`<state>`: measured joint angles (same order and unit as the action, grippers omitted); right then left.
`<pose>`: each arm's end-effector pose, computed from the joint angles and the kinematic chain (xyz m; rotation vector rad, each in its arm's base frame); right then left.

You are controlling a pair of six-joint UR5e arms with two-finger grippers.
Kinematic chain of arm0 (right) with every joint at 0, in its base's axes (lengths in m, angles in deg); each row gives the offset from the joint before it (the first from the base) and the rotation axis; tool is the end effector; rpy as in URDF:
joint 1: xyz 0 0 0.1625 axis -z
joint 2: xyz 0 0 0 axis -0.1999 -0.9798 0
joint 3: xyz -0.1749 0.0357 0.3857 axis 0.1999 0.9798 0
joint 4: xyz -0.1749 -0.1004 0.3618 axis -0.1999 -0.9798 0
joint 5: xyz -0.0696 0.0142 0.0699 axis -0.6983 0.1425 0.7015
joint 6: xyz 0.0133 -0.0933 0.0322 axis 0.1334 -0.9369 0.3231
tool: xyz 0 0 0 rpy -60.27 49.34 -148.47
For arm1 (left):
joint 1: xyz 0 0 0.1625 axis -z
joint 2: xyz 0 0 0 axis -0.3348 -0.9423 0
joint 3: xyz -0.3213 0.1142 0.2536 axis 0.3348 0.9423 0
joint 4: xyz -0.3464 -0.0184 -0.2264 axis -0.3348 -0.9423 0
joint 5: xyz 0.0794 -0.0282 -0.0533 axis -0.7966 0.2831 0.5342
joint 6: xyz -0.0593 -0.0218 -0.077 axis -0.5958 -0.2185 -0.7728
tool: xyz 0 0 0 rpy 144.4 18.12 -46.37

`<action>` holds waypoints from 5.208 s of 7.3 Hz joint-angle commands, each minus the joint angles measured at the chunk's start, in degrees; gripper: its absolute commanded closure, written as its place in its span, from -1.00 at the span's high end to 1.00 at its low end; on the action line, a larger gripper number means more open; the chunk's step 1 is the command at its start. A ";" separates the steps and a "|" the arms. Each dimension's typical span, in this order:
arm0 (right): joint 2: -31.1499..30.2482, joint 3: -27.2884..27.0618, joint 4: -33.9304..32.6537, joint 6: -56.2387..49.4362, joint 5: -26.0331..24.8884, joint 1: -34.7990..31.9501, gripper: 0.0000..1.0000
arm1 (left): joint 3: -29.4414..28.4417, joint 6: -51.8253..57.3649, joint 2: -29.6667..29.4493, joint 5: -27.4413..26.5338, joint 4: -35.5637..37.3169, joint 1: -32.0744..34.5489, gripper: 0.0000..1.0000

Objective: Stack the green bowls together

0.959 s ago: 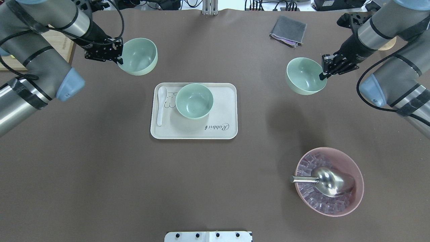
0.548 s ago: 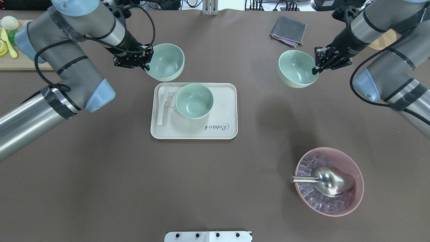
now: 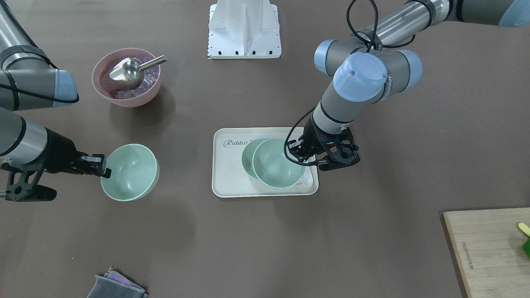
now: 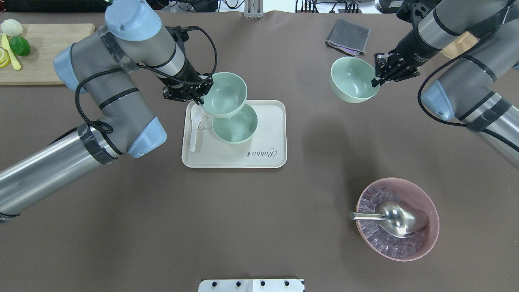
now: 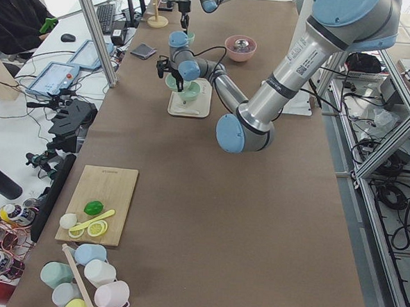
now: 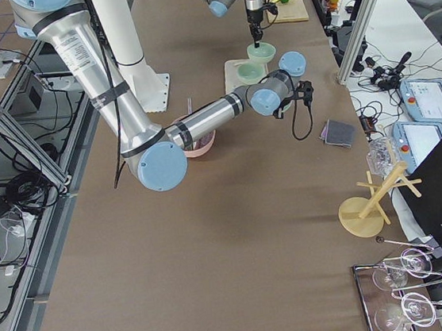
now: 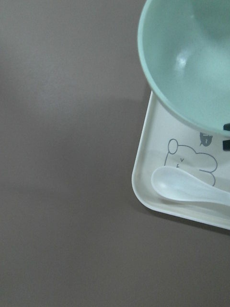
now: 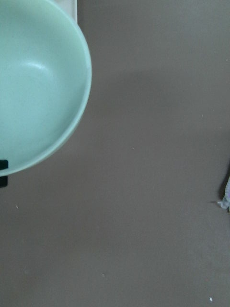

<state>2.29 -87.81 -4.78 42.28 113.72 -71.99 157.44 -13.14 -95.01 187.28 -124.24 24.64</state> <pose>-0.2824 -0.6124 0.3715 -0.0625 -1.0687 0.0614 0.4625 -0.5637 0.2236 -0.0340 0.9768 -0.2388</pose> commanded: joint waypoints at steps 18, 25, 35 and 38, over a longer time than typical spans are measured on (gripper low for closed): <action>0.66 -0.02 0.66 1.09 -2.16 1.65 -1.00 | -1.26 -1.73 -0.19 -3.68 -0.36 -5.00 -1.00; 0.39 -0.02 0.66 1.01 -2.16 1.65 -1.00 | -2.93 -1.90 -1.33 -3.77 -0.62 -5.00 -1.00; 0.30 -0.10 0.66 1.01 -2.16 1.65 -1.00 | -3.11 -1.73 -1.34 -3.68 -0.62 -5.00 -1.00; 0.30 -0.19 0.66 1.01 -2.16 1.65 -1.00 | -3.29 -1.82 -1.25 -3.68 -0.62 -5.00 -1.00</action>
<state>2.59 -87.94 -4.12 43.28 111.56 -70.36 154.23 -14.89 -96.29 183.59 -124.86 19.64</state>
